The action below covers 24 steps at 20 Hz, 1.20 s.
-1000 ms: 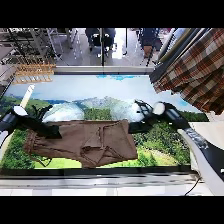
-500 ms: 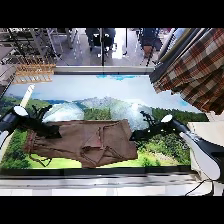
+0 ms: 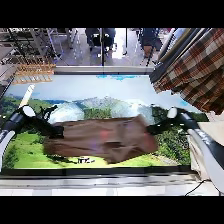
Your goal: Fold the clothes and pants, and hang the long-sleeved shirts on hangers.
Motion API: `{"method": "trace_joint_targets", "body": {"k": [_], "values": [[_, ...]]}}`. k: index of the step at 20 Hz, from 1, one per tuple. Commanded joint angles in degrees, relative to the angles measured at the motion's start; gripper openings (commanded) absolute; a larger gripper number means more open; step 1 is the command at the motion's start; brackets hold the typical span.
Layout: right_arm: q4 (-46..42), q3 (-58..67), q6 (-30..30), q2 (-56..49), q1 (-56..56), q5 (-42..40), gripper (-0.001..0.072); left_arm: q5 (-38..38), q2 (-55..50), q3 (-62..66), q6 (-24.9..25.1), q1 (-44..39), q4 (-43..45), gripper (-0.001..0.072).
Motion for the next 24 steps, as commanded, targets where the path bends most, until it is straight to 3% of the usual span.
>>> {"method": "trace_joint_targets", "body": {"k": [1,4,6,9,13,17,18,19,20,22,24], "values": [[-12.31,0.81,8.44,9.9,-4.15,4.52,0.0018,4.15,-0.39,-2.34,-1.07,-3.56,0.48,0.001],[-4.85,2.93,8.85,17.16,0.94,8.15,0.0018,9.07,-2.47,-2.97,1.14,-9.75,-0.04,0.0009],[1.53,7.45,12.5,18.91,8.98,10.01,0.0018,11.65,-2.95,-2.58,1.29,-12.17,-0.15,0.001],[2.47,12.55,21.53,17.46,25.11,4.72,0.0018,2.67,0.87,3.5,1.25,-8.63,2.58,0.0011],[4.46,14.25,26.16,7.28,43.58,-12.0,0.0019,-11.89,12.0,12.52,1.22,1.9,3.89,0.0009],[10.19,26.08,22.67,-11.98,52.72,-17.73,0.0024,-12.66,22.56,12.68,0.81,9.14,3.89,0.001],[10.54,30.88,20.22,-15.85,53.27,-15.23,0.014,-12.66,23.63,12.68,0.81,9.62,3.87,0.001],[9.38,35.39,19.15,-18.16,52.87,-10.73,0.0384,-12.7,24.02,12.63,0.81,9.6,3.85,0.001],[6.54,38.42,18.38,-18.62,51.63,-6.29,0.0507,-12.68,23.91,12.33,0.83,9.4,2.67,0.001],[-0.04,41.51,18.43,-16.55,46.29,1.75,0.0517,-12.57,22.8,10.4,0.87,8.83,-3.39,0.001],[-0.72,41.03,18.08,-12.79,37.79,8.7,0.0505,-11.67,20.7,6.99,2.45,6.8,-8.57,0.001]]}}
